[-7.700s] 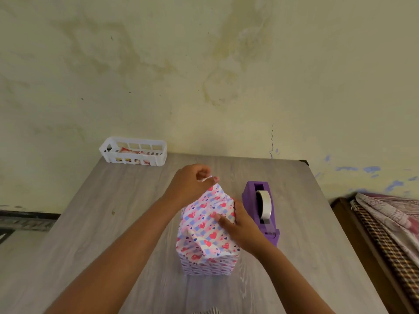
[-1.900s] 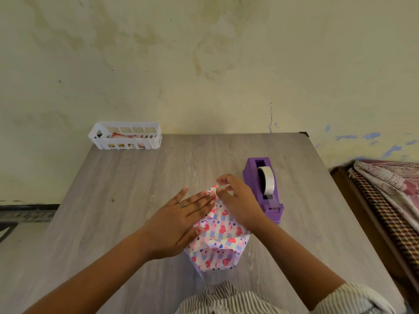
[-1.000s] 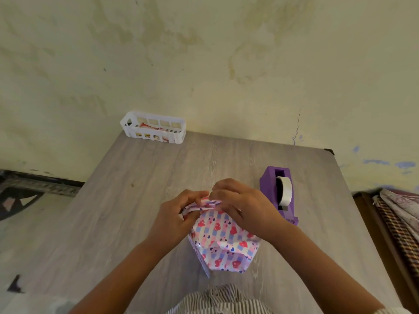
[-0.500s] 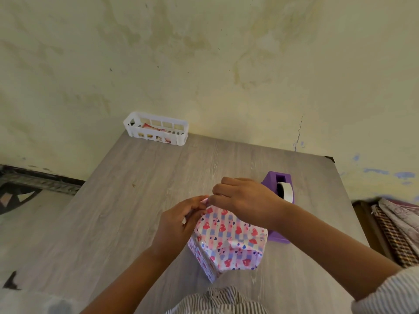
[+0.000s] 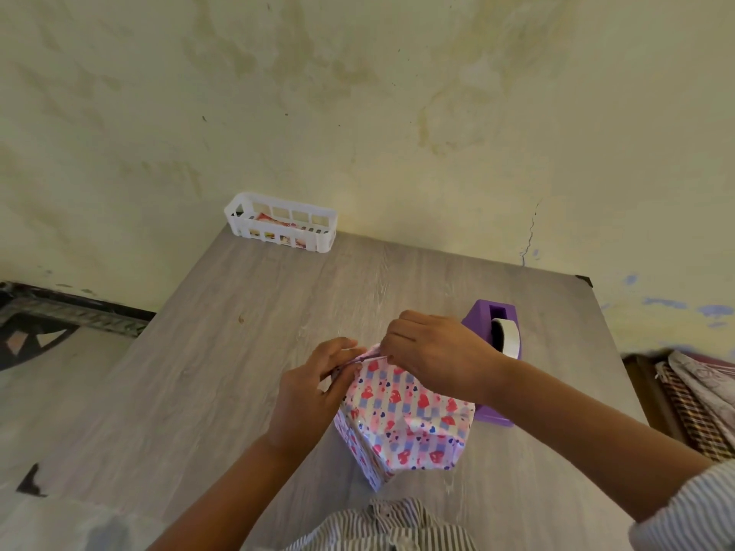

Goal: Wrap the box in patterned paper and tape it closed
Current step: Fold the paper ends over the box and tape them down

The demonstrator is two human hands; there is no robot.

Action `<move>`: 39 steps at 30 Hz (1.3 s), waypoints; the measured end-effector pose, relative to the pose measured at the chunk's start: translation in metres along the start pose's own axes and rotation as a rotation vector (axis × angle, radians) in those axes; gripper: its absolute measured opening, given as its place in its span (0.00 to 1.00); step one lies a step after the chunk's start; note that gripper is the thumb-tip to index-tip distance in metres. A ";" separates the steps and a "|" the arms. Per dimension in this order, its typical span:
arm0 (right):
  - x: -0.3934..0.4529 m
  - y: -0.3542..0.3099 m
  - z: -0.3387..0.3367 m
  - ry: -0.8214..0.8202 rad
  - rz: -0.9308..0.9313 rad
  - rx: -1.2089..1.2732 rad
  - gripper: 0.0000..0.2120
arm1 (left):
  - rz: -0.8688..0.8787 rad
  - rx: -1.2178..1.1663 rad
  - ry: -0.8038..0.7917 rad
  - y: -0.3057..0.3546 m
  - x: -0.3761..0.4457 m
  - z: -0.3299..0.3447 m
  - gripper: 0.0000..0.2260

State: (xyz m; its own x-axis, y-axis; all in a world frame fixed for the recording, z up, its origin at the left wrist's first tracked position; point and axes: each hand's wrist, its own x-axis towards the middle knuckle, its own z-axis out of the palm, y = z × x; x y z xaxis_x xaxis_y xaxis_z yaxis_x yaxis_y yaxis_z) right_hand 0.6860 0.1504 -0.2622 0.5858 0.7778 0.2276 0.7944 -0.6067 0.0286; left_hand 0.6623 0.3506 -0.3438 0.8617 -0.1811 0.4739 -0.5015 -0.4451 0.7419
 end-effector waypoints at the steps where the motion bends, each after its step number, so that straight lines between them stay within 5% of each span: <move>1: -0.004 -0.002 0.002 0.020 0.053 0.069 0.16 | 0.003 -0.005 0.004 -0.001 -0.001 0.000 0.15; 5: -0.014 -0.005 0.007 0.126 0.165 0.195 0.08 | 0.087 0.027 -0.006 -0.004 -0.002 0.000 0.20; 10: -0.025 -0.008 0.017 0.194 0.173 0.210 0.09 | 0.142 0.054 -0.105 -0.009 0.006 -0.002 0.14; 15: -0.034 -0.010 0.015 0.095 0.208 0.354 0.10 | -0.016 -0.037 -0.321 0.003 0.023 -0.003 0.22; 21: -0.085 -0.007 0.000 0.029 0.531 0.661 0.22 | 0.134 0.117 -0.531 0.006 0.036 0.007 0.24; 27: -0.117 -0.028 0.018 -0.279 0.434 0.393 0.48 | 0.085 0.171 -0.457 0.015 0.035 0.015 0.26; 32: -0.107 -0.025 0.044 0.050 0.391 0.374 0.38 | 0.140 0.173 -0.416 0.015 0.034 0.025 0.19; 39: -0.105 -0.020 0.053 0.002 0.390 0.249 0.35 | 0.237 0.213 -0.536 0.012 0.037 0.022 0.21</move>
State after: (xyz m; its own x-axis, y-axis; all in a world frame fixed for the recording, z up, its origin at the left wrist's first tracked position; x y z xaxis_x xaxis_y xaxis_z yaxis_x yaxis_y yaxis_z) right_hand 0.6170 0.0896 -0.3387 0.8486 0.4987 0.1764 0.5289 -0.7959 -0.2945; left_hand 0.6902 0.3193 -0.3280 0.6752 -0.6869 0.2690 -0.7052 -0.4942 0.5084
